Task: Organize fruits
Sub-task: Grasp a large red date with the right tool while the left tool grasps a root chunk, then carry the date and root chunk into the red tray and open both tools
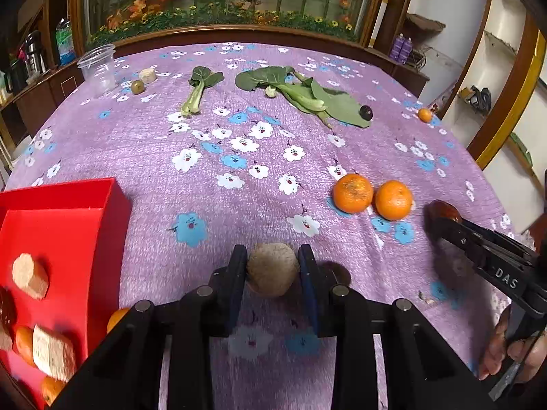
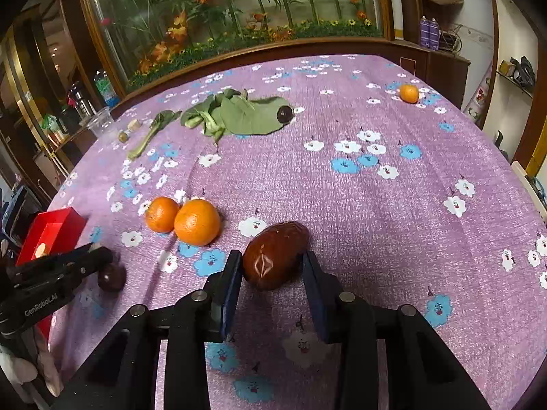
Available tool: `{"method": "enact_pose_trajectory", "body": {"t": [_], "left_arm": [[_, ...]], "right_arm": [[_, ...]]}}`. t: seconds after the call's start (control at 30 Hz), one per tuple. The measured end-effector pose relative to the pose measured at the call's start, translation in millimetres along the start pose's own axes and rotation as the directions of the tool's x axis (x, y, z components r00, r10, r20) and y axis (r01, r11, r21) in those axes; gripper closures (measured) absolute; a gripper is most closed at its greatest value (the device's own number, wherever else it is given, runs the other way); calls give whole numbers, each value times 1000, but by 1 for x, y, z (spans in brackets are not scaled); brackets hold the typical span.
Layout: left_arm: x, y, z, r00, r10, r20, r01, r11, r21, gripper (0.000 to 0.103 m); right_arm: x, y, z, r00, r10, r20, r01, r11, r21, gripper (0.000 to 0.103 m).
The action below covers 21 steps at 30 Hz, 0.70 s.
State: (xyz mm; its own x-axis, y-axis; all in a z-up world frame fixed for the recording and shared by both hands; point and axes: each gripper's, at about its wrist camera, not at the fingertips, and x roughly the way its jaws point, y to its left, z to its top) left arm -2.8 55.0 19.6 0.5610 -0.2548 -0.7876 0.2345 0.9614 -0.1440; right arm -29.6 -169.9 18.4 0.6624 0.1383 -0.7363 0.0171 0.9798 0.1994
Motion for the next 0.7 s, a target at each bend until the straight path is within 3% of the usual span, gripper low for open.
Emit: {"method": "enact_pose_trajectory", "body": {"t": [0.7], "left_arm": [[-71, 35, -35, 994, 11, 113, -1, 996, -88, 74]], "right_arm": [[-43, 37, -17, 996, 73, 46, -71, 996, -46, 67]]}}
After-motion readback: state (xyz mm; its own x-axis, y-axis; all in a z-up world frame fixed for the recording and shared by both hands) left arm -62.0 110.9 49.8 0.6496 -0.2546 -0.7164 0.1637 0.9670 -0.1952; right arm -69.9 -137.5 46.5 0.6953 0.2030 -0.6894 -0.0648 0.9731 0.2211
